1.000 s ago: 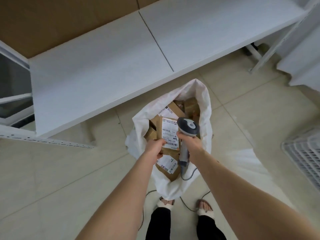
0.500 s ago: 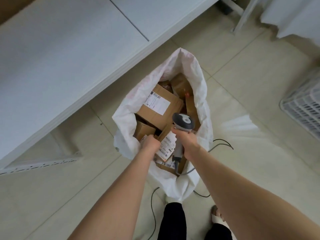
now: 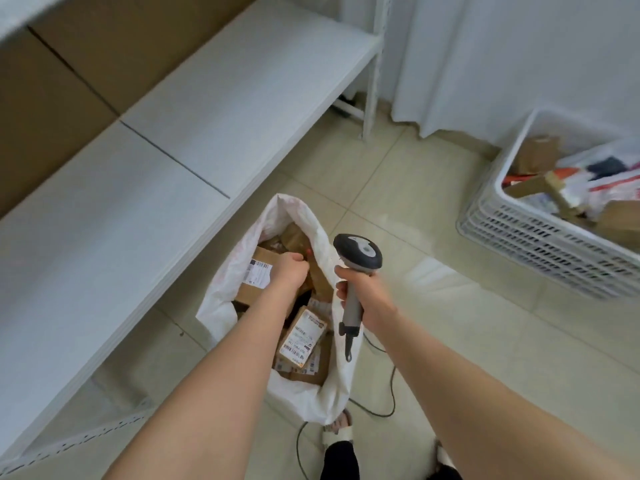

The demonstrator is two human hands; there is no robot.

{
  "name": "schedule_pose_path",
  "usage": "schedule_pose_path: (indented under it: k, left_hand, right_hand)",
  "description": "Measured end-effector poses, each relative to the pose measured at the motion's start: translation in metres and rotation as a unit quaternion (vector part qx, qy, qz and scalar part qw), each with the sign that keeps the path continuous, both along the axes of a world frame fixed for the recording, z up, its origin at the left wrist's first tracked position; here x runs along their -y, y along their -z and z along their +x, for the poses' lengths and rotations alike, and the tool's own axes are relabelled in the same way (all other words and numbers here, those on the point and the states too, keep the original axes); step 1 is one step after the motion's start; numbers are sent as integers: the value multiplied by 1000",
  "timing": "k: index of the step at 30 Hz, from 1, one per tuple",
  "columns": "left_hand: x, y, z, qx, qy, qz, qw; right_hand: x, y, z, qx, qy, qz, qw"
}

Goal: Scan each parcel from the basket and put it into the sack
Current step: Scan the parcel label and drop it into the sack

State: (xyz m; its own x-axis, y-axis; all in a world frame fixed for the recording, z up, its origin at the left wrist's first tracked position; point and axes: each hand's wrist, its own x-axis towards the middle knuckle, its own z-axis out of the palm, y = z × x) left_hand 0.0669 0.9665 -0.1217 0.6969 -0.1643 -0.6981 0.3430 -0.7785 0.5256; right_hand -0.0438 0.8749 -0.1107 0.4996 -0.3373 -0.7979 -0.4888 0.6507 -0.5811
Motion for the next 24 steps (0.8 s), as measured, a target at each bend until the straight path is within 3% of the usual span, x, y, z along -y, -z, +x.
schedule_pose_path:
  k: [12,24]
  left_hand:
    - [236,-134,-125,78,64,-76,992]
    - [457,-198,-295,90,144,-118,978]
  right_hand:
    - [203,-144,-155,92,195,17,976]
    - [410,-201,-328,165,314,46,934]
